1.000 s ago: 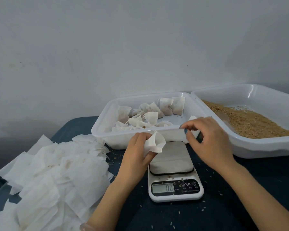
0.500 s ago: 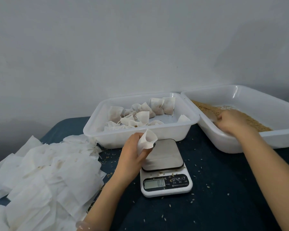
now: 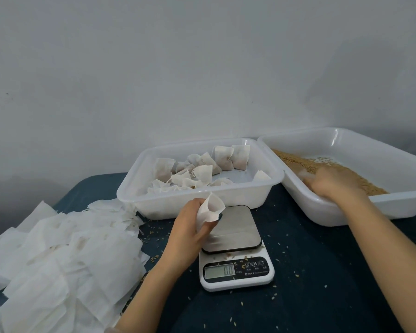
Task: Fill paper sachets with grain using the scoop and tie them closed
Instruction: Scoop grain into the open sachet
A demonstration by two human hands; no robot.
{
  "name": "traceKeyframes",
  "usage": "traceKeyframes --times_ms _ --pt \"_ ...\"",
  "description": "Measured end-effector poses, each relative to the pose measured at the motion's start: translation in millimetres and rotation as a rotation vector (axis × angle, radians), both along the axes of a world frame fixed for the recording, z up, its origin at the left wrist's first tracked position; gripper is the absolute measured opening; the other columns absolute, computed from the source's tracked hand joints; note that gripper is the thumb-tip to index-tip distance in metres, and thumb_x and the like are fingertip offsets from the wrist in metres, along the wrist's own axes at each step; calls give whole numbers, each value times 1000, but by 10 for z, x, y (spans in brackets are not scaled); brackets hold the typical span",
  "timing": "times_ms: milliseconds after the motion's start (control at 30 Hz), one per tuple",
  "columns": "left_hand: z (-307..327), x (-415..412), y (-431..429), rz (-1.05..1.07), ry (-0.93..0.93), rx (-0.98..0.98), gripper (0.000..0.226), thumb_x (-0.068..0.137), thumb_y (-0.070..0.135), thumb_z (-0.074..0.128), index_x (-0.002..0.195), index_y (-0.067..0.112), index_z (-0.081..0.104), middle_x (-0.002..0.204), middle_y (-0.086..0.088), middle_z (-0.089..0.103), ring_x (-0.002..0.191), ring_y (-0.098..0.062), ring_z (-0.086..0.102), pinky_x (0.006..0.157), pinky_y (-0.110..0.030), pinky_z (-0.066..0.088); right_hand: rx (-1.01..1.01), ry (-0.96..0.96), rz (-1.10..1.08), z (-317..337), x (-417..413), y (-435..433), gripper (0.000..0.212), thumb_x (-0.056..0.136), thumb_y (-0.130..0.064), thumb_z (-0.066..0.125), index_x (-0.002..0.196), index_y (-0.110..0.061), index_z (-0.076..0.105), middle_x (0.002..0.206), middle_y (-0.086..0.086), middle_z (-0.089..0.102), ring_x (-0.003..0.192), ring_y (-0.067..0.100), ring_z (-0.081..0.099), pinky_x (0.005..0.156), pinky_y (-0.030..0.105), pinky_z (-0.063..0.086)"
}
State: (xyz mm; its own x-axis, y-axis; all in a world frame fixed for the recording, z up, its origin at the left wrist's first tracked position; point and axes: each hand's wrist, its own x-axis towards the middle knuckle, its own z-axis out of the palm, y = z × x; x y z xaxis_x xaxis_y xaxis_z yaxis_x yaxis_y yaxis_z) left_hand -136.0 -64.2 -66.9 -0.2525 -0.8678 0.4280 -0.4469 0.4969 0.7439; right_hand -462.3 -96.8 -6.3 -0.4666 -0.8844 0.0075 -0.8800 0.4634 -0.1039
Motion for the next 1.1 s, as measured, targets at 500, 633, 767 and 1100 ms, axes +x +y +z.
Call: traceKeyframes --times_ms 500,633,767,1100 --pt "-19 41 -17 6 1 -16 14 95 26 63 106 29 56 97 10 61 87 -1 55 68 -9 38 54 -17 11 19 36 17 22 99 -18 38 109 -20 57 118 11 62 102 30 60 90 39 49" --pt "-21 29 -19 -2 -8 -10 15 95 25 63 107 29 56 98 9 62 88 -3 56 69 -10 38 -15 -253 59 4 -28 -50 36 101 -24 42 74 -6 58 69 5 56 62 20 50 56 29 36" --pt "-24 35 -15 -4 -5 -6 16 95 26 63 106 34 54 99 10 62 89 -2 56 69 -9 38 -262 -707 -34 0 -71 -68 29 98 -25 55 77 -8 64 47 0 63 41 14 54 42 22 38" --pt "-25 34 -16 -8 13 -10 16 95 29 63 103 39 53 97 13 62 88 1 56 68 -7 38 -744 -1284 -248 18 -179 -7 19 95 -20 61 86 -6 50 81 16 71 69 21 67 68 29 59"
